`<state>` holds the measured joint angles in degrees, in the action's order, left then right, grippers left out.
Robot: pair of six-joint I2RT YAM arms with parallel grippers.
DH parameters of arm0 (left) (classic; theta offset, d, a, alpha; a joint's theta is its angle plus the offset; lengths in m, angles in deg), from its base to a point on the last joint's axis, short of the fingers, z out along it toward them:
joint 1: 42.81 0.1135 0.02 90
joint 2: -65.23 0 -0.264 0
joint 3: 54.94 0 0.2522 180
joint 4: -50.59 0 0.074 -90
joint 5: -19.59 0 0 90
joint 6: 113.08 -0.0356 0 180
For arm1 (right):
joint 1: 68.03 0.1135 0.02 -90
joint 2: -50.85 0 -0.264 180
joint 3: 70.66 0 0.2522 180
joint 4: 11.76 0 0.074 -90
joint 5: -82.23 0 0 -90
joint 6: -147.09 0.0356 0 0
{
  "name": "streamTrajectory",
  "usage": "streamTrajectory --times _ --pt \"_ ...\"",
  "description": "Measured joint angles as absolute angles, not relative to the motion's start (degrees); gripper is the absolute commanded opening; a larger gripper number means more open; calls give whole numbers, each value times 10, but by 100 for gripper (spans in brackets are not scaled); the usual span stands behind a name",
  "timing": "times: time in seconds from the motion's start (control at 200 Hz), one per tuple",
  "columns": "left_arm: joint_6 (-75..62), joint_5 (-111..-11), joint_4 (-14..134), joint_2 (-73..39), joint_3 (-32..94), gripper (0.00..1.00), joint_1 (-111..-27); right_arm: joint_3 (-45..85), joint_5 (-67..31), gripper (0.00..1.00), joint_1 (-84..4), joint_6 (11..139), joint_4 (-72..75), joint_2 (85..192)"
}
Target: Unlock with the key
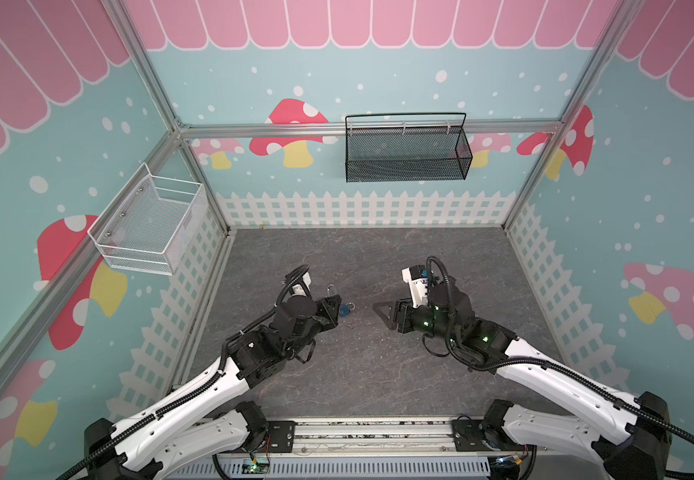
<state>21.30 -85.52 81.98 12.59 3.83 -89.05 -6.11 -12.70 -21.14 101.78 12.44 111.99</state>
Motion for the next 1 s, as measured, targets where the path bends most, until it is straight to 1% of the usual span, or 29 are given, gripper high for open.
streamTrajectory --times 0.2,0.41,0.66,1.001 --pt "19 -795 707 126 -37 0 -890 -6 -130 68 -215 957 205 1142" --pt "-91 -771 591 125 -78 0 -890 72 -138 69 -216 930 248 1183" --pt "-133 -757 556 102 -75 0 -890 190 -122 70 -216 894 309 1271" --pt "-134 -758 542 104 -75 0 -890 271 -100 72 -216 844 360 1342"
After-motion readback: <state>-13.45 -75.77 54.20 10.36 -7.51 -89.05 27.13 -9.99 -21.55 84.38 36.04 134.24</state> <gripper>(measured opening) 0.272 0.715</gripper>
